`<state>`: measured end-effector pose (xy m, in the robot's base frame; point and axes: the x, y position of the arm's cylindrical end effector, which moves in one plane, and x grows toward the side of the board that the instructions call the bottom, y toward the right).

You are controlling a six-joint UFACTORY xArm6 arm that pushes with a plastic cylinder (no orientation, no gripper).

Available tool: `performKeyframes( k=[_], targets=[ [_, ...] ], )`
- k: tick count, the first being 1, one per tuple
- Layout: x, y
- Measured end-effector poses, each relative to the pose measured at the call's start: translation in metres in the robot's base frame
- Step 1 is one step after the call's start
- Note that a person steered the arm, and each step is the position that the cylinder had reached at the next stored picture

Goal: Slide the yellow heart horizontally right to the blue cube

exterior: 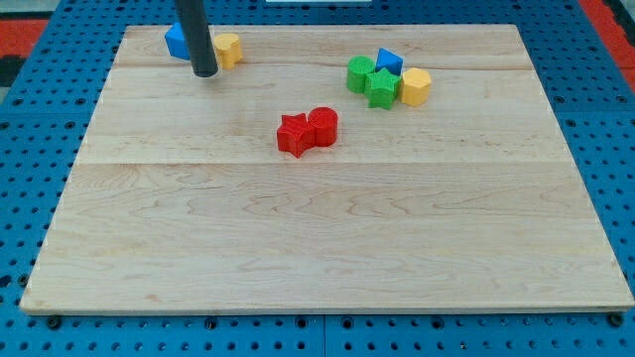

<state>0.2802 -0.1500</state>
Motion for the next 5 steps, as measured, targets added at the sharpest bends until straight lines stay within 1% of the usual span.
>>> performKeyframes(
  k=[1, 2, 4, 5],
  targets=[
    [-0.002, -0.016],
    [-0.022, -0.013],
    [-0.020, 0.088],
    [0.024, 0.126]
  ],
)
